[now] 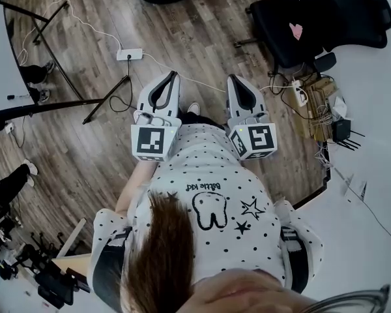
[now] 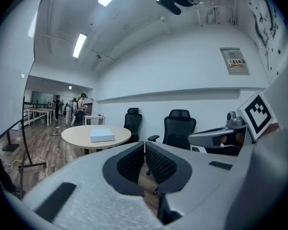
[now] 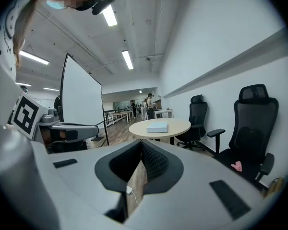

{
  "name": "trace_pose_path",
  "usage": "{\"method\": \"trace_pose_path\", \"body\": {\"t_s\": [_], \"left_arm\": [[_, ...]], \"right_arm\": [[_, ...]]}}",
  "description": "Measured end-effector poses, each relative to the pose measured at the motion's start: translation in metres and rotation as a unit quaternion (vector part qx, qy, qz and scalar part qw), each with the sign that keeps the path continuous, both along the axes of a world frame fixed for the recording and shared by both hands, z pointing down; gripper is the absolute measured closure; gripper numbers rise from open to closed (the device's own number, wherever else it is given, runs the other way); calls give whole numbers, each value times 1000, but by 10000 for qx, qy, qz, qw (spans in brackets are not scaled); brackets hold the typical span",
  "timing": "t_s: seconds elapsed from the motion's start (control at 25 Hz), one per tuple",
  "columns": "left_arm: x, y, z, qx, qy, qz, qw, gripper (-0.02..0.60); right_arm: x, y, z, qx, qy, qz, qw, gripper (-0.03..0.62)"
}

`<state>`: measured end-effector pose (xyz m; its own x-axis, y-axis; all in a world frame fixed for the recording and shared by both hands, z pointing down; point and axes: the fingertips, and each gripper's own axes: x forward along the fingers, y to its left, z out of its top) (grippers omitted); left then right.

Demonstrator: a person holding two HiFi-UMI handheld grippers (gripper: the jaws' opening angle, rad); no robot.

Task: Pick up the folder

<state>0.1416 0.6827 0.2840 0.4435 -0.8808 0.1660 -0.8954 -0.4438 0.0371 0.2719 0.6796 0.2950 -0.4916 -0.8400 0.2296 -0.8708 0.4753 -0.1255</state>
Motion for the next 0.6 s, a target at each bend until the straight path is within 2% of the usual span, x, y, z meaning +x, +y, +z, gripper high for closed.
{"method": "trace_pose_path", "body": {"t_s": [0.2,0.32,0.48,0.6], "left_arm": [[5,3,-3,28,52,102,9999,558],[0,1,-3,35,128,20,9999,558],[-6,-6,0,-46,35,-12,10000,558],[-10,-15,3,-92,147,-99,9998,558]], "right_arm": [[1,3,-3,86,-163,-83,9998,586],[1,4,-1,56,-183,-57,9998,585],[1,-2,-1,12,-166,11,9999,586],[1,-9,0,-44,-139,56,9999,586]]}}
